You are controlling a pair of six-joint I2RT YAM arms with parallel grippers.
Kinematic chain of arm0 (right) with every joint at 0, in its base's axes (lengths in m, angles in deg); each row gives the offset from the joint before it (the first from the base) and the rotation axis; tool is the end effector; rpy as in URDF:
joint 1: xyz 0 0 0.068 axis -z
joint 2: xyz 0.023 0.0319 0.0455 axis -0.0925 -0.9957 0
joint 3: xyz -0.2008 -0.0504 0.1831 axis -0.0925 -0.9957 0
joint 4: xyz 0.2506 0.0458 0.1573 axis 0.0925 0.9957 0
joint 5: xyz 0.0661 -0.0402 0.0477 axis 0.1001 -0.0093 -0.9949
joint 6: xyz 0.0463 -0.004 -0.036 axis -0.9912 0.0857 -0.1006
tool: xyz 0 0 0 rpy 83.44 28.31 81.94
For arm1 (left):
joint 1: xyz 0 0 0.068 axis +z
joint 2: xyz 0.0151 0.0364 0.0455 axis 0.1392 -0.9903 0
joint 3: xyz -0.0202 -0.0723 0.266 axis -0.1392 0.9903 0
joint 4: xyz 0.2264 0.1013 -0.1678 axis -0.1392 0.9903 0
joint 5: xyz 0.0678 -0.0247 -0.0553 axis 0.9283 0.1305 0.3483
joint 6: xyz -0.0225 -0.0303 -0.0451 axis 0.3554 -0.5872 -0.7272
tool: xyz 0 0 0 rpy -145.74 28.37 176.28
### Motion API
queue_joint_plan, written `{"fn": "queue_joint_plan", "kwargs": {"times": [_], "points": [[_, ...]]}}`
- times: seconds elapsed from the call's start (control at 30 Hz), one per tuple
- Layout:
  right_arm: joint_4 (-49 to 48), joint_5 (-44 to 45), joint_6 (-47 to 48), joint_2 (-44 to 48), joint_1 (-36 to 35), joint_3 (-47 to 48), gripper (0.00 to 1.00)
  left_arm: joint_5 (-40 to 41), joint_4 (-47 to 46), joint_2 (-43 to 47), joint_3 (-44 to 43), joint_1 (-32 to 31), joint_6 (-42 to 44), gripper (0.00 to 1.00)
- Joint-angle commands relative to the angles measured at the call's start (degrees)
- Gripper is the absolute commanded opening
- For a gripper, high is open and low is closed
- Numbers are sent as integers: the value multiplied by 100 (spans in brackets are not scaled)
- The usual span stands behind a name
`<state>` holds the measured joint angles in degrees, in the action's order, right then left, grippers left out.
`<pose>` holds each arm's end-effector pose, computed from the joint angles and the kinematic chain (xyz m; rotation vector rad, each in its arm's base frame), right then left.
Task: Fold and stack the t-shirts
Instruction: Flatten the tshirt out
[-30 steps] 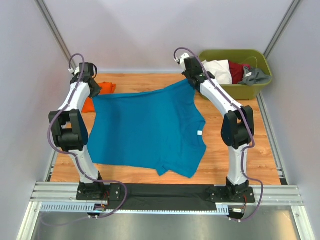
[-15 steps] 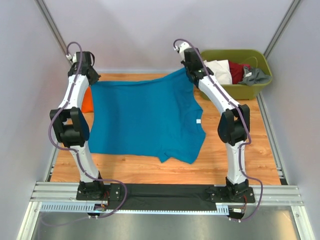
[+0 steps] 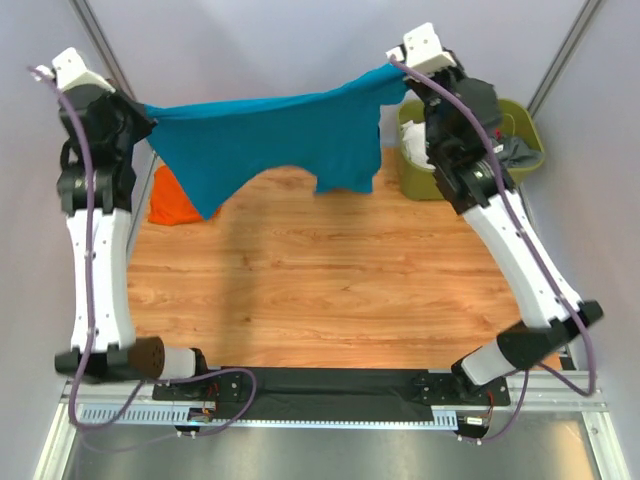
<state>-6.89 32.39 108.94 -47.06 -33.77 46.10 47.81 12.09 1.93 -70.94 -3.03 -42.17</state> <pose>0.3419 0.1597 0.5567 -0.4535 1.3558 -0.6538 0.3245 0.0348 0.5387 -0.6084 1.6158 -0.1773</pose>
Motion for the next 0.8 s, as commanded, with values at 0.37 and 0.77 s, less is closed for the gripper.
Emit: {"fn": "queue_joint_plan", "kwargs": {"times": [0.37,0.77], "points": [[-759,1990,2591,3139,-1502,-1810,0,616,1312,2862,191,56,976,0],[-3940,3372,6274,3397,-3692,-2057,0,1749,2729,3408,-1128,-409,1319,0]]}}
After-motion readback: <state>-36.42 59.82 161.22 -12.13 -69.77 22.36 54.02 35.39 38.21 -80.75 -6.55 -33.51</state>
